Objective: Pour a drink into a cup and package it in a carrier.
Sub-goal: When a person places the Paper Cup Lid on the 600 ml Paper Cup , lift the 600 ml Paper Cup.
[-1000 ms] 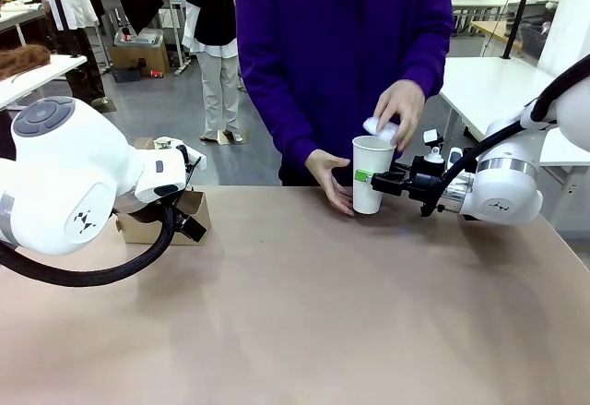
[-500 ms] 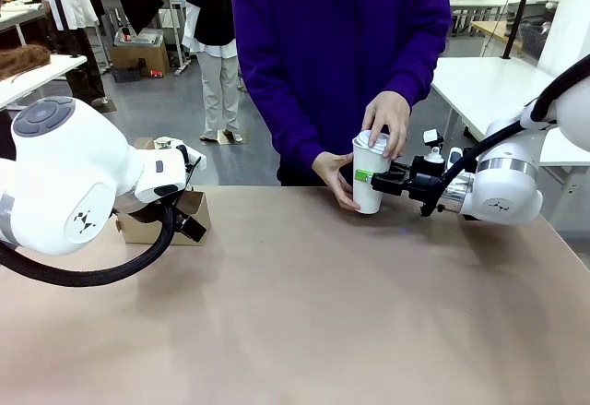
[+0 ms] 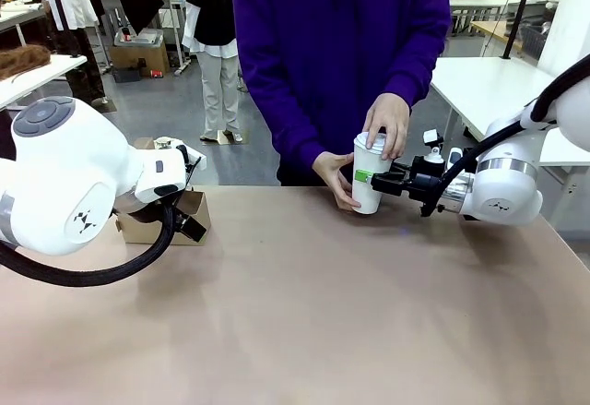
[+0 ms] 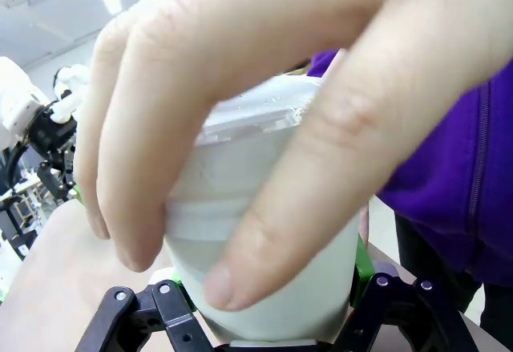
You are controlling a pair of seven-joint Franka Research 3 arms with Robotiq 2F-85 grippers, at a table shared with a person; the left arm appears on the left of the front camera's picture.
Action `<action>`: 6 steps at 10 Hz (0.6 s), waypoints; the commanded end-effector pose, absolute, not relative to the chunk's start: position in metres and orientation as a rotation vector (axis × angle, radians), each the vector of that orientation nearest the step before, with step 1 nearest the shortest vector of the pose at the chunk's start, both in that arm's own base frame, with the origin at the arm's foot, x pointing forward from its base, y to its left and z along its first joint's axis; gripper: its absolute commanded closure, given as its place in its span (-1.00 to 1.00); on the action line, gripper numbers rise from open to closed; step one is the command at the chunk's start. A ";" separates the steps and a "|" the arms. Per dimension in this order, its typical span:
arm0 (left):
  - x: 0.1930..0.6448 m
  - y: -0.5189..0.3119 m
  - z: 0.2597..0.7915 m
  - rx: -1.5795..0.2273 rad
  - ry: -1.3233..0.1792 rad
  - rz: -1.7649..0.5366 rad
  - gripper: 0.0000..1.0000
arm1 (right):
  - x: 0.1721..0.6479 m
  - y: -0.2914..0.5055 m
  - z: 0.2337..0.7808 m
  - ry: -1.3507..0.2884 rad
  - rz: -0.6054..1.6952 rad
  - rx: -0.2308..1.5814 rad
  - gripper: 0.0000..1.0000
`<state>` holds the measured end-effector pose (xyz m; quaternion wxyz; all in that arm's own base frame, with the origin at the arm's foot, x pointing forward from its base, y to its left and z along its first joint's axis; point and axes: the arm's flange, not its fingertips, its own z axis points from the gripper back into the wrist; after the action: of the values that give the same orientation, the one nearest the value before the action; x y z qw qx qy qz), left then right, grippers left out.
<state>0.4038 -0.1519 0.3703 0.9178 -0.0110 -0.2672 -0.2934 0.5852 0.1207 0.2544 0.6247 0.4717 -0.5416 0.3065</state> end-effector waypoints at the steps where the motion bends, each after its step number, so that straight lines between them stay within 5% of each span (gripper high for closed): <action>1: 0.403 -0.152 0.371 -0.025 -0.550 -0.604 -1.00 | 0.586 0.123 0.257 -1.254 0.692 1.084 -0.60; 6: 0.403 -0.152 0.371 -0.025 -0.550 -0.604 -1.00 | 0.586 0.123 0.257 -1.254 0.692 1.084 -0.60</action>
<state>0.4038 -0.1519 0.3703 0.9178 -0.0110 -0.2672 -0.2934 0.5853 0.1200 0.2537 0.6254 0.4713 -0.5414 0.3060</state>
